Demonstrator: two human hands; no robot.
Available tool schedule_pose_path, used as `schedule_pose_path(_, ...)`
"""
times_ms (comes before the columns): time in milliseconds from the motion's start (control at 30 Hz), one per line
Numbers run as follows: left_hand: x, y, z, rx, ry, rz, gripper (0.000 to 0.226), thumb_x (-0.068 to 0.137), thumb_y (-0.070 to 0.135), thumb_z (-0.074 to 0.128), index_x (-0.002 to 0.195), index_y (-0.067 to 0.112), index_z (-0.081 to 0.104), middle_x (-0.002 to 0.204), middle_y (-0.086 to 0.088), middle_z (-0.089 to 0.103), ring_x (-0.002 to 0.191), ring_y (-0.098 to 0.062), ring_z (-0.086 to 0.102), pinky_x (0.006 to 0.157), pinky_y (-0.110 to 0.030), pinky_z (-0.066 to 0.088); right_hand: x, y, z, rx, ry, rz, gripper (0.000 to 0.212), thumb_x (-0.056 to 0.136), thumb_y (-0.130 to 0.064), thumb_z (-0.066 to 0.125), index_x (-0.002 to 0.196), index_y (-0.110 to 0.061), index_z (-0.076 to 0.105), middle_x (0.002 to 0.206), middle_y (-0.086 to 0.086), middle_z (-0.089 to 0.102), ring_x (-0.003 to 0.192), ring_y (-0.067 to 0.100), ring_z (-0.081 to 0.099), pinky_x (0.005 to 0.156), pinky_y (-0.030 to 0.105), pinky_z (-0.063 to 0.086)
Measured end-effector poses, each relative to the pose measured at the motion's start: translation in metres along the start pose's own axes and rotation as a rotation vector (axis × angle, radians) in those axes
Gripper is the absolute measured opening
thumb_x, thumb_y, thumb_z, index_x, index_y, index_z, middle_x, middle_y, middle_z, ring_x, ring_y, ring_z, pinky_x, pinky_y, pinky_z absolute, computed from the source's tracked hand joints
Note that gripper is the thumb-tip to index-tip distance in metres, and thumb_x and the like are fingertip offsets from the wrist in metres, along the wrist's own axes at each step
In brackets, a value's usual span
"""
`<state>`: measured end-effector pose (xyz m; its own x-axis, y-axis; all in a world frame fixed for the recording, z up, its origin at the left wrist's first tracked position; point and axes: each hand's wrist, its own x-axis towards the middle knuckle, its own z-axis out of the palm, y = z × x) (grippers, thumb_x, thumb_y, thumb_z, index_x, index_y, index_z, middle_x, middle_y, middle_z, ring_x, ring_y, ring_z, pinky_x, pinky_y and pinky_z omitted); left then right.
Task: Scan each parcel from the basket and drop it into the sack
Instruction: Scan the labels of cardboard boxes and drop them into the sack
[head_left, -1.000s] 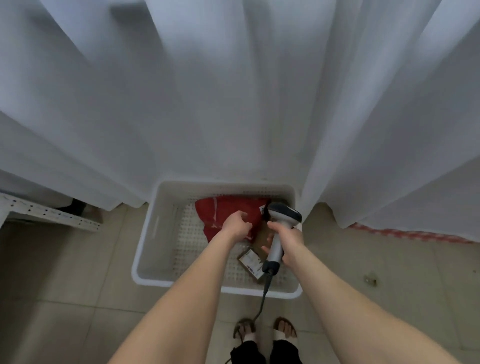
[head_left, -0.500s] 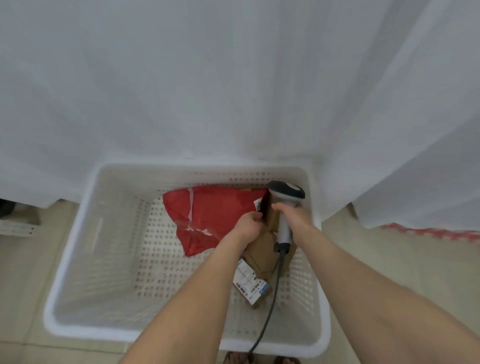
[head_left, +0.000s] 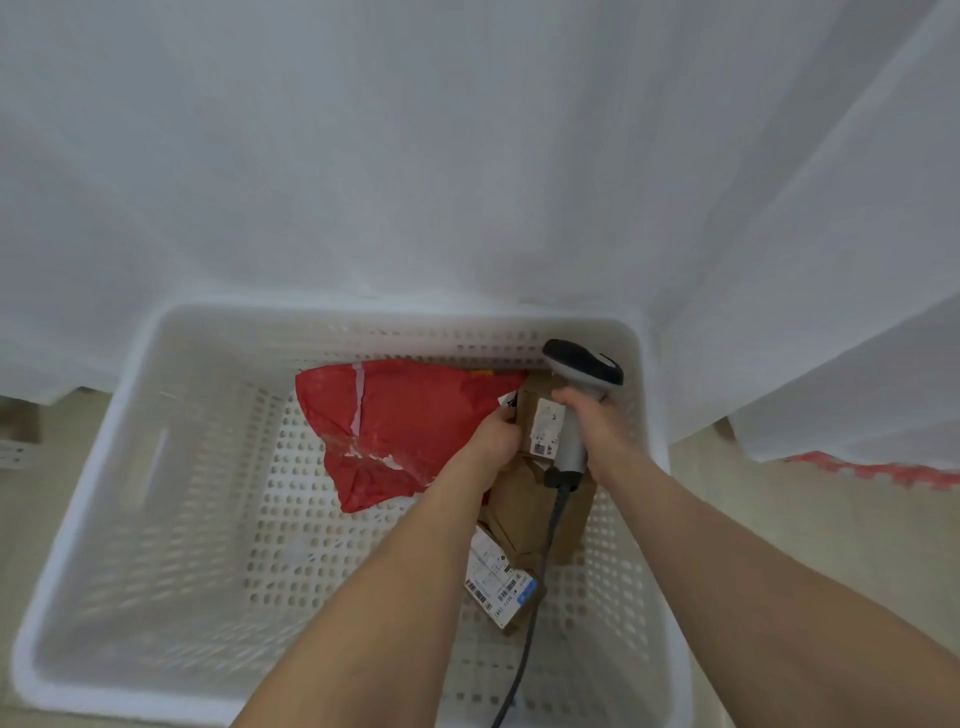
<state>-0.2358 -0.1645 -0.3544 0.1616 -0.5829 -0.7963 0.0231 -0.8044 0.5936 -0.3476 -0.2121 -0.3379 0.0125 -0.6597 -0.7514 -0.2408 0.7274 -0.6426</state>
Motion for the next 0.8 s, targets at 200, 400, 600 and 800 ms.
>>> schedule_pose_path(200,-0.043,0.011,-0.032,-0.178,0.129,-0.102,0.037,0.099,0.022,0.039,0.136,0.016,0.043,0.119,-0.007,0.059,0.108,-0.025,0.055,0.094,-0.043,0.047,-0.048,-0.023,0.012,0.056,-0.078,0.008,0.023,0.084,-0.019,0.071,0.101,-0.006,0.062,0.088,0.013,0.07,0.076,0.027,0.068,0.072,0.039,0.057)
schedule_pose_path(400,-0.123,0.053,-0.076,-0.387,0.203,-0.107,0.09,0.063,0.085,0.051,0.128,0.023,0.048,0.125,-0.005,0.06,0.112,-0.031,0.057,0.092,-0.057,0.047,-0.138,-0.076,0.028,0.147,-0.122,0.055,0.041,0.08,-0.018,0.073,0.116,-0.003,0.06,0.106,0.016,0.07,0.095,0.033,0.068,0.09,0.049,0.055)
schedule_pose_path(600,-0.246,0.12,-0.113,-0.476,0.327,-0.107,0.09,0.06,0.074,0.067,0.12,0.009,0.05,0.105,-0.013,0.068,0.088,-0.034,0.069,0.073,-0.056,0.057,-0.249,-0.129,0.027,0.28,-0.138,0.091,0.036,0.081,-0.015,0.074,0.113,-0.002,0.063,0.101,0.017,0.07,0.087,0.03,0.068,0.083,0.044,0.056)
schedule_pose_path(800,-0.347,0.17,-0.133,-0.515,0.306,-0.078,0.065,0.072,0.05,0.061,0.119,0.005,0.059,0.097,-0.015,0.072,0.08,-0.033,0.071,0.066,-0.047,0.058,-0.352,-0.181,0.01,0.382,-0.172,0.101,0.054,0.068,-0.023,0.081,0.116,-0.005,0.064,0.103,0.016,0.072,0.094,0.033,0.069,0.09,0.049,0.055)
